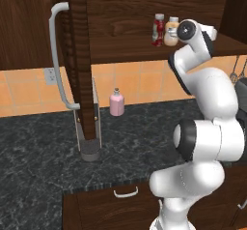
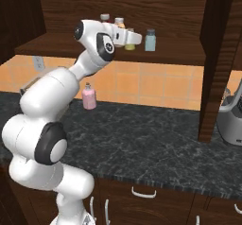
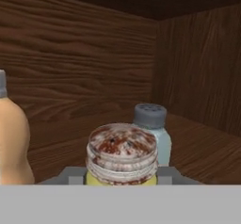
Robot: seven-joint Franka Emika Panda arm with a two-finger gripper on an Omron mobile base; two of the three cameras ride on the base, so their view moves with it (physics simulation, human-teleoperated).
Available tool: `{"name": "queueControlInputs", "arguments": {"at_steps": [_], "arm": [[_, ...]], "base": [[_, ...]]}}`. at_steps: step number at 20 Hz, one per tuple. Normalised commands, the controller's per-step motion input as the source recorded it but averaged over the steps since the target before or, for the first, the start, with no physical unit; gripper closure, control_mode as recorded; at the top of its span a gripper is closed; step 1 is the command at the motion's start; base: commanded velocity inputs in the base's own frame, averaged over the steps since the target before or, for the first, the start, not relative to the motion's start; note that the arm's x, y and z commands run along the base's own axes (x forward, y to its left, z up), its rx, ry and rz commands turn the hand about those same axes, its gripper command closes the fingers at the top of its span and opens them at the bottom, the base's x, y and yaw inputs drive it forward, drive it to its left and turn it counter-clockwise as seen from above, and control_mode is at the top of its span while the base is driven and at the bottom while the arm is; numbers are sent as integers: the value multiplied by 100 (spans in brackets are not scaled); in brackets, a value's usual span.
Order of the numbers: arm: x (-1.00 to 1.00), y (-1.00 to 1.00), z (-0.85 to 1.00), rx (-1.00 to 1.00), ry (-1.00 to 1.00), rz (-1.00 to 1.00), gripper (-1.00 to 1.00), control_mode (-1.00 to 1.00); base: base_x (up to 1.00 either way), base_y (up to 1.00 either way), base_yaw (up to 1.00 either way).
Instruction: Put the shaker and condiment bottle from the counter next to their counterparts in the cabinet.
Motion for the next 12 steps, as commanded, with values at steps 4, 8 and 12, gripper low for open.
{"name": "queueControlInputs", "arguments": {"at_steps": [4, 8, 12], "arm": [[29, -4, -1, 0, 0, 0, -100, -100], [16, -1, 0, 0, 0, 0, -100, -100], [-36, 0, -3, 0, 2, 0, -100, -100]], "base": [[0, 0, 0], [0, 0, 0], [0, 0, 0]]}}
